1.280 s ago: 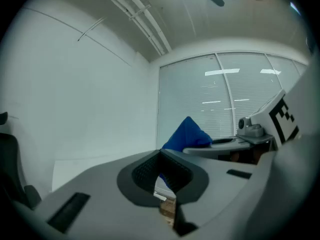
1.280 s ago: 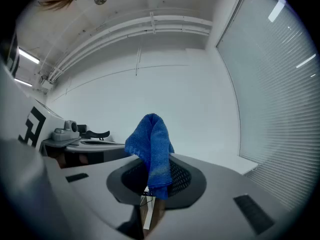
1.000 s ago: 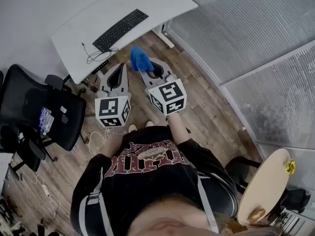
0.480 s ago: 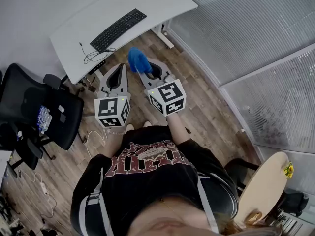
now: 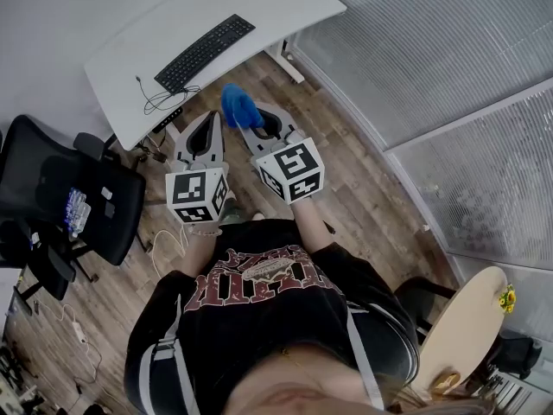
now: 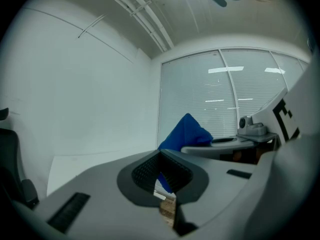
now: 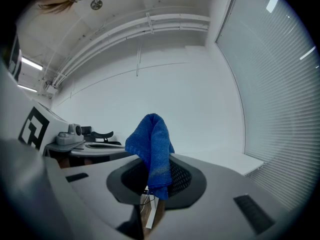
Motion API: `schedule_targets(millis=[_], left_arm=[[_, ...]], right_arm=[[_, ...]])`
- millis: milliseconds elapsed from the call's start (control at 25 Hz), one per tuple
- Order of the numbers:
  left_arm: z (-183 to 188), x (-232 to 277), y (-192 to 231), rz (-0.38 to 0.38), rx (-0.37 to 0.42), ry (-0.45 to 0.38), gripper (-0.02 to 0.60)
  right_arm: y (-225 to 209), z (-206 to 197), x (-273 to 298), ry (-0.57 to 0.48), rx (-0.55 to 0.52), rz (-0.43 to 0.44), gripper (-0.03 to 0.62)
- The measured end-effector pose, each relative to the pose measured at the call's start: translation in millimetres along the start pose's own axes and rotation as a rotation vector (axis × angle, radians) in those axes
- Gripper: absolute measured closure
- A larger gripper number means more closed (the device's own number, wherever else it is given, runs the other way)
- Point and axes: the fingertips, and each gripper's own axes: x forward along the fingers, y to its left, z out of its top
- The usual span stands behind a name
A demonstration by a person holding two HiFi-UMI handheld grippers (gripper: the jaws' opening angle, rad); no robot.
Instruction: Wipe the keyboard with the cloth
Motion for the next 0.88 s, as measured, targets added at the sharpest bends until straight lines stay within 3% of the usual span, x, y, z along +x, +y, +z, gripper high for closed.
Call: schedule_targets(millis=[880], left_arm=[[10.4,90.3,82.7,-0.085,0.009,0.014,0.546]], right_arm=[[-39.1,7.5,117.2,0.028,-0.004,-0.053,0.53]])
